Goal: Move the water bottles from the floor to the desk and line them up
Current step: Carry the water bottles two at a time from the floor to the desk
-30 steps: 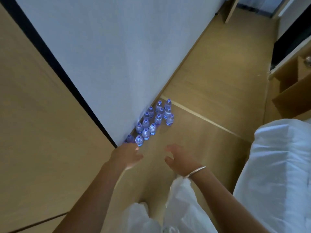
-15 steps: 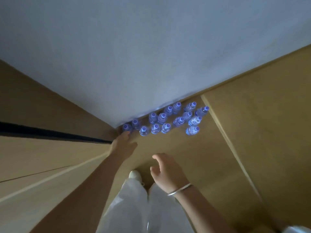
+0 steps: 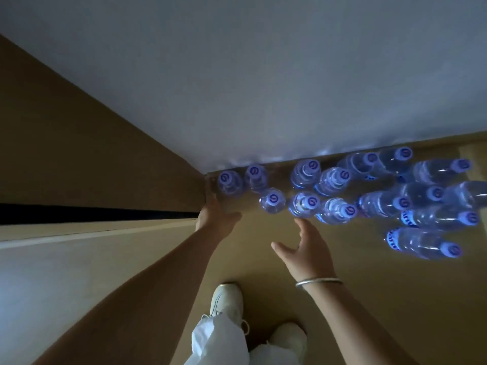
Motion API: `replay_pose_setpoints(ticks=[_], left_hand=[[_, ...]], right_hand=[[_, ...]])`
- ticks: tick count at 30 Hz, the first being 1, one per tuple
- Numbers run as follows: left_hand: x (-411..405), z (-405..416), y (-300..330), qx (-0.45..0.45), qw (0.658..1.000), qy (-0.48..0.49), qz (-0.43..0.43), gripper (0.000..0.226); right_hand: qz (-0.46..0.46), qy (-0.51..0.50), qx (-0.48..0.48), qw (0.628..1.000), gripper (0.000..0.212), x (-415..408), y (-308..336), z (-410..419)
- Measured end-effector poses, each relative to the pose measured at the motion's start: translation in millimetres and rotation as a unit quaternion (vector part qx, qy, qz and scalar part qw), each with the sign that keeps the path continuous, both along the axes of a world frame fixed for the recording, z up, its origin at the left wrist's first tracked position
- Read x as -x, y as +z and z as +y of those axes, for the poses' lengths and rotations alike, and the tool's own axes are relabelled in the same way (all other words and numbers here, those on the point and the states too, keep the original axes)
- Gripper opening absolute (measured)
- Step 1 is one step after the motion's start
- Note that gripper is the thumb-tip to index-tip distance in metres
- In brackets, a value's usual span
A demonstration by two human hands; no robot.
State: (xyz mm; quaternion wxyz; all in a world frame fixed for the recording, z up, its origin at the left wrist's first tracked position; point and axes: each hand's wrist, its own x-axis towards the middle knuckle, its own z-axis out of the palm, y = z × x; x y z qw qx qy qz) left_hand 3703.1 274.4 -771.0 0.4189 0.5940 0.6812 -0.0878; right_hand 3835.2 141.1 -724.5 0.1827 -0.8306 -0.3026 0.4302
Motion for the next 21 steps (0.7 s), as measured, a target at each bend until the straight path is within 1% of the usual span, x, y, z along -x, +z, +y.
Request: replay_pose_setpoints(ticks=[1,4,7,9,11,14,16,18,21], left_hand=[[-1.9,6.6,-22.0,0.004,1.0,0.022,-0.015,0.106],[-7.5,24.6,-71.0,-0.008,0.993,0.107,-0.056,0.091],[-10.6,37.7,-104.4,-0.061,0.984,0.126,-0.11,0.085],[-9.4,43.7,-116.7,-0.111,0.977,0.134,-0.121,0.082],[-9.1,44.4,-116.2,-0.109,0.978,0.133,-0.121,0.069],[-10.2,37.8,-110.4,-0.089,0.979,0.132,-0.126,0.061],[-6.1,27.2,-101.1,-0.072,0.982,0.127,-0.118,0.058],[4.1,12.7,-84.0,-0.078,0.984,0.109,-0.114,0.055],[22.9,-15.1,-34.5,-0.089,0.987,0.077,-0.112,0.052]], right_hand=[[0.0,-0.007,-0.011,1.0,0.074,-0.9,-24.6,7.0],[-0.003,-0.005,-0.036,0.999,0.079,0.3,-84.3,28.6],[-0.021,-0.033,-0.048,0.998,0.081,4.1,-125.8,43.1],[-0.031,-0.056,-0.062,0.996,0.082,5.0,-145.8,49.6],[-0.035,-0.071,-0.079,0.994,0.081,5.3,-158.0,57.7],[-0.055,-0.085,-0.096,0.99,0.067,5.0,-164.3,67.6],[-0.078,-0.067,-0.091,0.991,0.061,6.3,-159.5,66.3],[-0.107,-0.037,-0.085,0.99,0.058,10.1,-143.3,56.9],[-0.134,-0.006,-0.112,0.985,0.044,19.7,-93.2,34.3]])
